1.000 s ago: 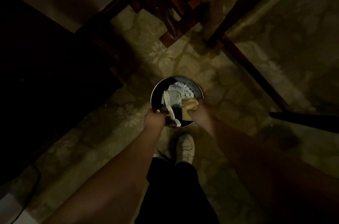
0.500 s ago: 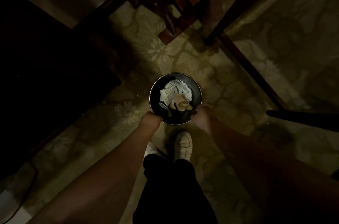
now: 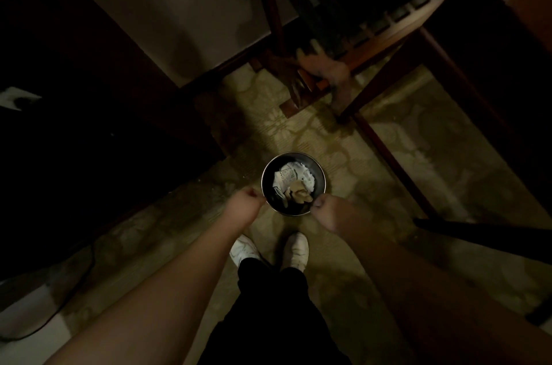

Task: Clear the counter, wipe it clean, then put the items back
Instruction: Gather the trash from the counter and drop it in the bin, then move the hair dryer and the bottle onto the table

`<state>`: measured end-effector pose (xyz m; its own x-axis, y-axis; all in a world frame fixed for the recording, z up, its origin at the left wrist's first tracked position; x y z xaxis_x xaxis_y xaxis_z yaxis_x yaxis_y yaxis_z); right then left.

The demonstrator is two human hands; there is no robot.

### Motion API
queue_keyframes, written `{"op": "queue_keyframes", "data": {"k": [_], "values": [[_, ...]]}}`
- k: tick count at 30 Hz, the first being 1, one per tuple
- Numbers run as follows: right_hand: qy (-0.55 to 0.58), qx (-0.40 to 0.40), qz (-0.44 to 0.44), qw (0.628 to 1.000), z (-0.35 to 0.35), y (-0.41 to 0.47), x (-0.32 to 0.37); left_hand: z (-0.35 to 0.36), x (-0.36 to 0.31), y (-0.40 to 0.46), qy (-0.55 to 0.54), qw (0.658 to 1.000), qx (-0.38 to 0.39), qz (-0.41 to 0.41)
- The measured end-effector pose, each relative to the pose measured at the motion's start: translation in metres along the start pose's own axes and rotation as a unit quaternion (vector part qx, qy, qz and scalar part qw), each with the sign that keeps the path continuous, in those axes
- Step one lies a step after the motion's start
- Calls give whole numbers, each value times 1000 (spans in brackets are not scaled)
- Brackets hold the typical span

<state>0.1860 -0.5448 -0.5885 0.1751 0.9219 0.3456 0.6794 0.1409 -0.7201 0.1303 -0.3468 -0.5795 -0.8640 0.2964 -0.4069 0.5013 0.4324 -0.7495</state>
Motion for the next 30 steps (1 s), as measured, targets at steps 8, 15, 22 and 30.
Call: {"op": "queue_keyframes", "data": {"k": [8,15,22,30], "values": [[-46,-25,-87,995,-62,-82,50,-95,-41,-110,45,992,-64,96],[-63,-106,-188,974,-123,-156,127,-185,-59,-209,46,971,-180,153],[-68,-137,-321,934,-172,-228,206,-266,-55,-296,16,941,-286,179],[-46,-141,-414,898,-198,-298,282,-338,-35,-368,-46,905,-356,229]]}}
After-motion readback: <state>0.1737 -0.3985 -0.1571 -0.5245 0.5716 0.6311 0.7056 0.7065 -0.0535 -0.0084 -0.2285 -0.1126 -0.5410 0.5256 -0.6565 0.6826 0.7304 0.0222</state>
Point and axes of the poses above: each hand's wrist, its own y-axis towards the middle knuckle, its own z-axis out of the palm, x = y × z, the point moved 2 cm from there along y, towards the middle knuckle, and after that the axes turned 11 degrees about -x, right-handed, at the moved point
